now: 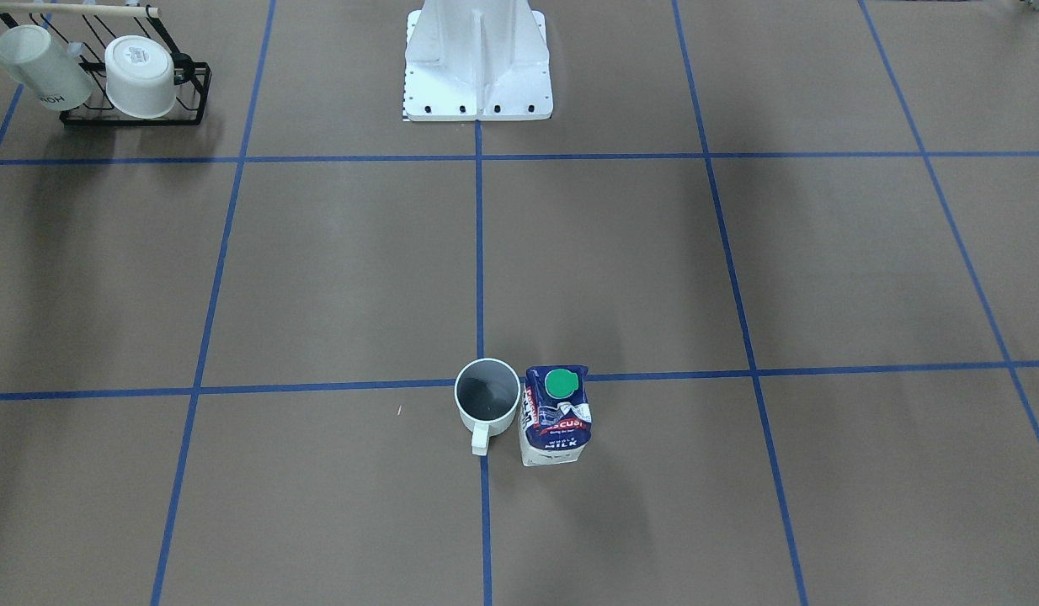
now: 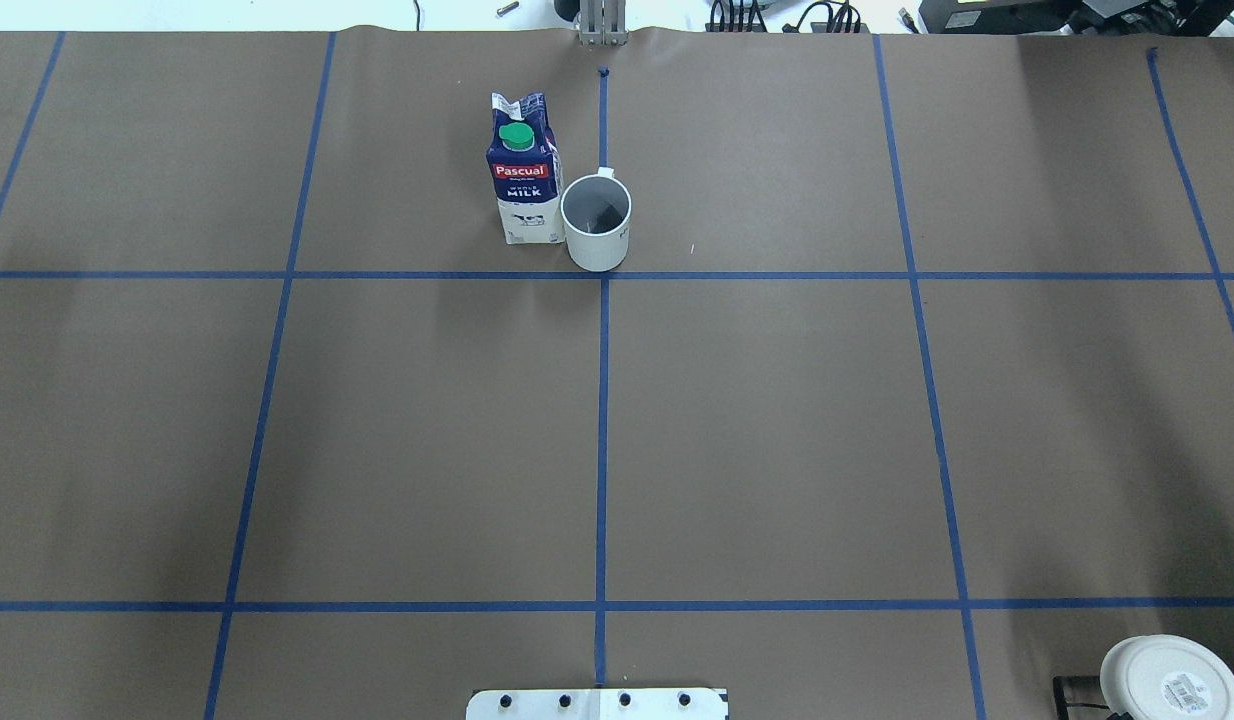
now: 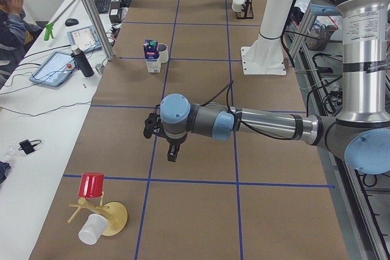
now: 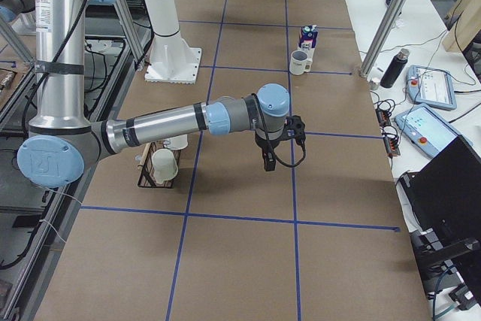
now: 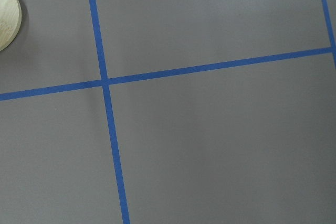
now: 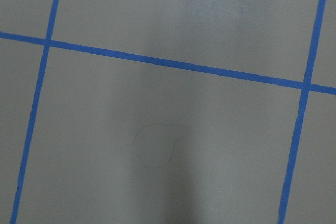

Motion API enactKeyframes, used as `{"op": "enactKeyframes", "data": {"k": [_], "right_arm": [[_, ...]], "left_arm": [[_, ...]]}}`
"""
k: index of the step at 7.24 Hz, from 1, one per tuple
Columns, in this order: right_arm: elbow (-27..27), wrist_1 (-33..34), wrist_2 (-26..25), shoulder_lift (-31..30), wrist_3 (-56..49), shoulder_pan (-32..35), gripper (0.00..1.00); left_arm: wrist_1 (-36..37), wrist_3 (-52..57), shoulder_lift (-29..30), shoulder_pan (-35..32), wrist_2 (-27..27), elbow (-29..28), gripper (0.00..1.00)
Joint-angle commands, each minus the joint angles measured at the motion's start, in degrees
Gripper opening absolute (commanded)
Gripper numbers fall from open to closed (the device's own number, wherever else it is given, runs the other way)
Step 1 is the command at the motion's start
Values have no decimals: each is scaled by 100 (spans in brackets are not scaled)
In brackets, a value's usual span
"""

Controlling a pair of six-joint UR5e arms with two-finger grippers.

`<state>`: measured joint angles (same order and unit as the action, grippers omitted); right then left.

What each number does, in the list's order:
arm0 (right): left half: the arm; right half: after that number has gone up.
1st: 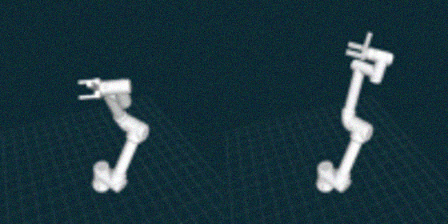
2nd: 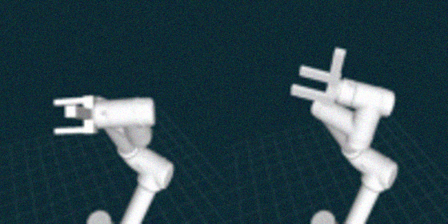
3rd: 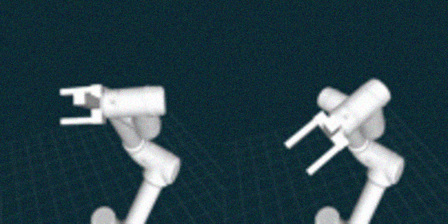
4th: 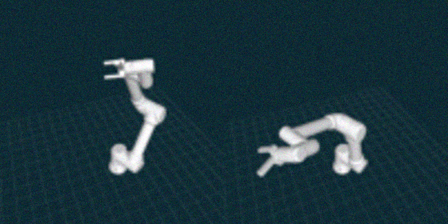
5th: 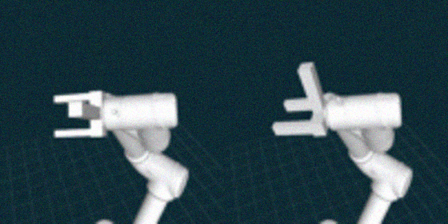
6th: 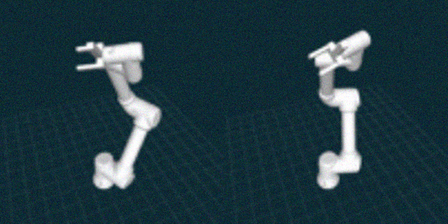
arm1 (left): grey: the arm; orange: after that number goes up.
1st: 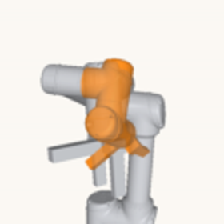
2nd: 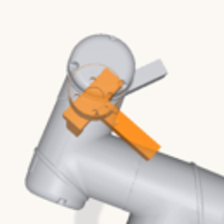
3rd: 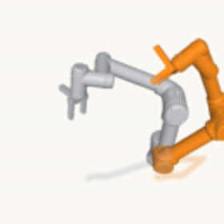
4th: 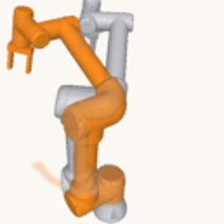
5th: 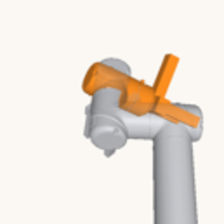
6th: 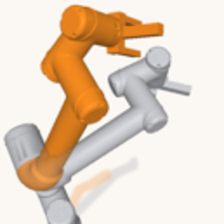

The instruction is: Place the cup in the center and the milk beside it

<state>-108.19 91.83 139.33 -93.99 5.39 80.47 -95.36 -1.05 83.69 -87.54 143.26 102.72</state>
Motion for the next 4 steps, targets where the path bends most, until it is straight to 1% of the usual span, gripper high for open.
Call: {"op": "enactKeyframes", "data": {"k": [1,2,4], "right_arm": [[17,1,-63,-5,6,-144,100],[17,1,-220,-14,6,-224,100],[35,1,-248,-5,6,-251,100]], "left_arm": [[9,0,-1,9,0,-15,98],[9,0,-36,0,0,-15,98],[0,0,-72,9,0,-6,98]]}}
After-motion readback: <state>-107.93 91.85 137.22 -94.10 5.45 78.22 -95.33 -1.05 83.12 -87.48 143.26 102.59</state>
